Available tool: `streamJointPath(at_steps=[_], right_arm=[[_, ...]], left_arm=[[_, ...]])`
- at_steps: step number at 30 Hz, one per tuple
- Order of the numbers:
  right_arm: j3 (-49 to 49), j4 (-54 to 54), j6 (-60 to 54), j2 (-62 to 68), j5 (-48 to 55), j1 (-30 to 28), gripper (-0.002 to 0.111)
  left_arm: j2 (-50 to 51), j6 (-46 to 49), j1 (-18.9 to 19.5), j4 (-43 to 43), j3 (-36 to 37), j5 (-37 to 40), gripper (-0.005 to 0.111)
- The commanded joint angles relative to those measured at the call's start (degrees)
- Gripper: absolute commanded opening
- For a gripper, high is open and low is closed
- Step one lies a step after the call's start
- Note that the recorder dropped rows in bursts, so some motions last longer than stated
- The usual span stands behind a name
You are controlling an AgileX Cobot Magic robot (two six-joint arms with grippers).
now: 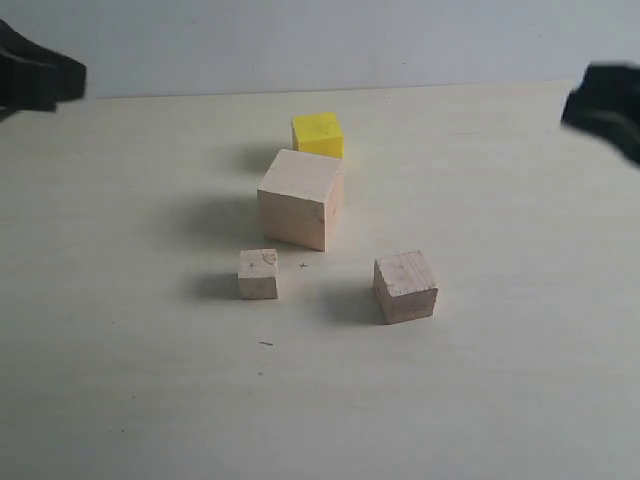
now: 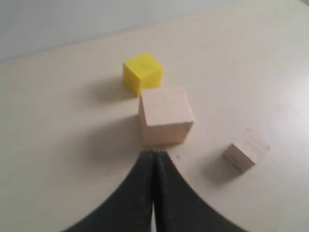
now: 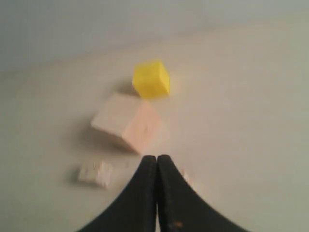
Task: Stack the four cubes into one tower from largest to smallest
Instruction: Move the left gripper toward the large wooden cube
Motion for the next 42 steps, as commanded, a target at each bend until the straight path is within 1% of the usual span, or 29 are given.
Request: streamJointPath(at_steps=[1, 6, 10, 14, 17, 20, 25, 27, 28, 30, 32, 38, 42], right_arm=[[-0.4, 5.5, 0.0, 6.2, 11.7, 0.7, 0.0], [-0.4, 5.4, 0.0, 9.2, 12.7, 0.7, 0.0], [-0.4, 6.4, 0.0, 9.4, 7.9, 0.7, 0.0], [-0.4, 10.7, 0.0, 9.4, 6.6, 0.7, 0.0], [-0.4, 10.8, 0.0, 9.4, 6.0, 0.7, 0.0], [-0.4, 10.8, 0.0, 9.4, 6.0, 0.7, 0.0], [-0.4, 10.7, 0.0, 9.4, 6.1, 0.7, 0.0], [-0.4, 10.6, 0.0, 9.4, 4.9, 0.7, 0.0], [-0.4, 10.6, 0.0, 9.4, 4.6, 0.7, 0.0], [-0.4, 10.6, 0.0, 9.4, 4.0, 0.7, 0.0], [-0.4, 10.6, -0.3, 9.4, 4.1, 0.7, 0.0], [-0.4, 10.6, -1.9, 9.4, 4.6, 0.7, 0.0], [-0.4, 10.6, -1.9, 9.4, 8.0, 0.7, 0.0]], left_arm=[[3.8, 0.7, -1.3, -5.2, -0.6, 0.7, 0.001], [5.5, 0.7, -1.3, -5.7, -0.6, -0.6, 0.001], [6.2, 0.7, -1.3, -5.7, -0.6, -2.3, 0.001], [7.4, 0.7, -1.3, -7.1, -0.6, -2.7, 0.001], [9.5, 0.7, -1.3, -7.2, -0.6, -3.2, 0.005], [12.3, 0.7, -1.3, -7.2, -0.6, -4.4, 0.019], [18.1, 0.7, -1.3, -8.0, -0.8, -8.1, 0.055], [20.7, 0.7, -1.3, -9.4, -1.2, -11.5, 0.061], [22.2, 0.7, -1.3, -10.4, -1.6, -12.8, 0.061], [25.2, 0.7, -1.3, -12.2, -3.4, -14.8, 0.059], [27.9, 0.7, -1.3, -12.8, -6.3, -14.7, 0.059], [37.8, 0.6, -1.3, -13.3, -18.1, -12.8, 0.059], [45.0, 0.0, -1.3, -13.3, -26.1, -9.9, 0.059]])
